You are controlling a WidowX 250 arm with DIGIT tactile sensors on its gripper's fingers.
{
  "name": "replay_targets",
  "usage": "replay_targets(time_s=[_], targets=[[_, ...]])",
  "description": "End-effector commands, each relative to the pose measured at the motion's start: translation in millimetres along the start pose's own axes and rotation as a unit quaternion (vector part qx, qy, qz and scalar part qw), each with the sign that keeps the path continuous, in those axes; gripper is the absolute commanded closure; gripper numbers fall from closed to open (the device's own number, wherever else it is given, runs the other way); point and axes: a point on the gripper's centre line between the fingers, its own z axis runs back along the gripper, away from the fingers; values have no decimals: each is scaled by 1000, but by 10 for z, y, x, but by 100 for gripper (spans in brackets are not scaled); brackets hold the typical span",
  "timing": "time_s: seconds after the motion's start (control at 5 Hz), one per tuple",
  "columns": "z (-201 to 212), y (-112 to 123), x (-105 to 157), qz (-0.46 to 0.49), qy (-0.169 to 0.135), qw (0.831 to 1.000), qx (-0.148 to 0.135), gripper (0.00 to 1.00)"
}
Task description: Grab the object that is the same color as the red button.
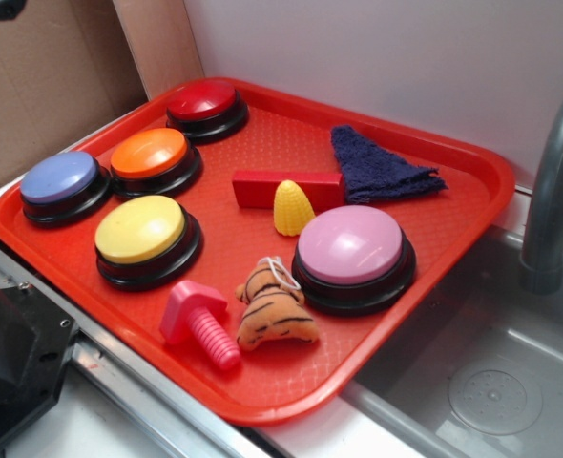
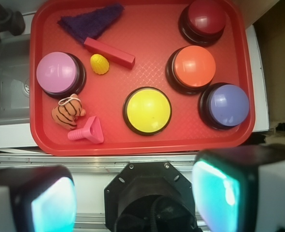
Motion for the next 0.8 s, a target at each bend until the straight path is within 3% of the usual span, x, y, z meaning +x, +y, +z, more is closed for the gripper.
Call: replay_targets(time_s=[0.0, 0.2, 0.6], targets=[[0, 0, 0, 0, 0, 1000, 0, 0], [-150, 47, 138, -36, -1, 999, 18, 0], [-535, 177, 513, -129, -40, 988, 77, 0]])
